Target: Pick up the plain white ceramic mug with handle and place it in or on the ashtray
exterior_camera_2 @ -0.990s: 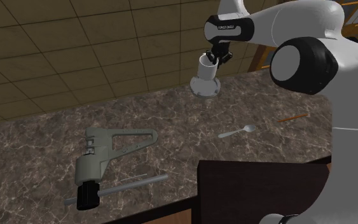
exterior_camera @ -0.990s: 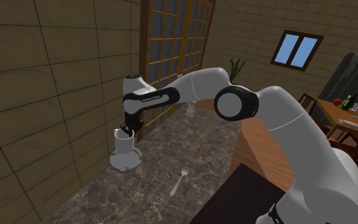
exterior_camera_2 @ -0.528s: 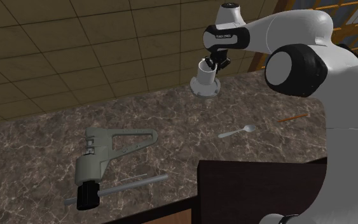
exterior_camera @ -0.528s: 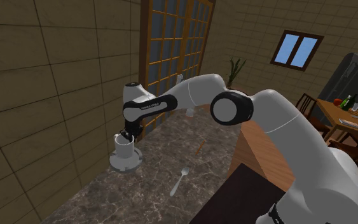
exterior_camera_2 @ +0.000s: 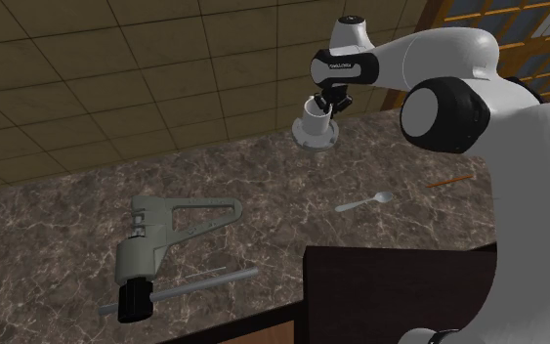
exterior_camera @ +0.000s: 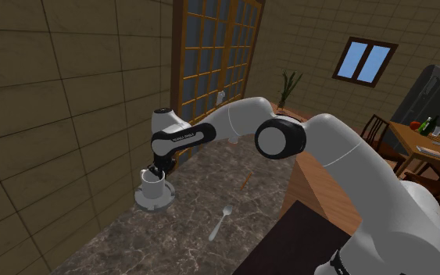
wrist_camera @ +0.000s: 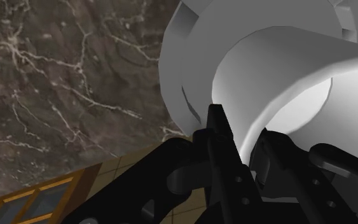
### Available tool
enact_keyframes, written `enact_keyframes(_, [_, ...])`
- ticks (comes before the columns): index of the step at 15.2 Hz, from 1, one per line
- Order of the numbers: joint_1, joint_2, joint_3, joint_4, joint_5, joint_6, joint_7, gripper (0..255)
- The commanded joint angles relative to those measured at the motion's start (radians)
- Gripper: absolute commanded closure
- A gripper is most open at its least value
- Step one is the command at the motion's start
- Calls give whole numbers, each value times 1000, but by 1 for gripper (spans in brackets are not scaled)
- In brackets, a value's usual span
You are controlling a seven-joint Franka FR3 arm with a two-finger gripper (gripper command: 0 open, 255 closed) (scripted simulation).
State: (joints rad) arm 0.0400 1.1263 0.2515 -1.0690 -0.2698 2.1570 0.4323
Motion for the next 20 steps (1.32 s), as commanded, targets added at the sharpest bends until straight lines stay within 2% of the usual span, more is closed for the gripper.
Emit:
enact_keyframes(1, [0, 0, 0, 0, 0, 1, 0, 255])
enact_keyframes(4, [0, 0, 0, 0, 0, 1, 0, 255])
enact_keyframes(5, [0, 0, 0, -1, 0, 1, 0, 0])
enact_keyframes(10, [0, 0, 0, 0, 0, 1, 0, 0])
enact_keyframes(14, [-10, -92, 13, -37, 10, -55, -1, 0])
enact_keyframes(20, [-10, -92, 13, -37, 10, -55, -1, 0])
